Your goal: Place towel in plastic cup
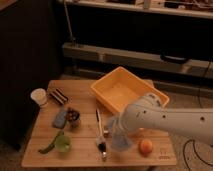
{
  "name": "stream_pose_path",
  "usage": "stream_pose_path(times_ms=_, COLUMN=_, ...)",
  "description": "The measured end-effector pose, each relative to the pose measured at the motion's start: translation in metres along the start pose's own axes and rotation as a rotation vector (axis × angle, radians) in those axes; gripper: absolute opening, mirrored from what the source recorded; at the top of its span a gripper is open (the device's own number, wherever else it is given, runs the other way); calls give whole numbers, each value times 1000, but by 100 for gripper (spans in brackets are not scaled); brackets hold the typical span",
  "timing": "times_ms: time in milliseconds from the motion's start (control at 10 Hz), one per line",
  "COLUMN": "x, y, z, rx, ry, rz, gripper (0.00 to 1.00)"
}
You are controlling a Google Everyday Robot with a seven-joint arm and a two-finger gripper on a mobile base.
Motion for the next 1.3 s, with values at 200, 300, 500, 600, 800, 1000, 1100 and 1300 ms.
stream_pose_path(times_ms=200, x=-5, y=55, z=-32, rx=-116, ry=-7, rz=-105, gripper=0)
stream_pose_path(times_ms=300, x=-8, y=81, z=-38, rx=-168, ry=-1, rz=-154, gripper=0)
stream_pose_path(times_ms=500, x=-6, y=128, z=-40, rx=-305, ry=34, rz=-271, gripper=0)
stream_pose_path(times_ms=600, x=-2, y=146, z=-40, rx=-392, ry=67, rz=-329, gripper=0)
stream_pose_path(times_ms=800, x=11, y=178, z=-40, rx=-502, ry=131, rz=-434, gripper=0)
stream_pose_path(times_ms=1000, x=19, y=199, z=-40, rx=-538, ry=168, rz=-505, gripper=0)
stream_pose_path(times_ms=1100, x=24, y=206, z=-38, rx=-542, ry=196, rz=-534, gripper=0)
stream_pose_path(times_ms=1300, x=31, y=214, z=-24, rx=-544, ry=254, rz=-562, gripper=0)
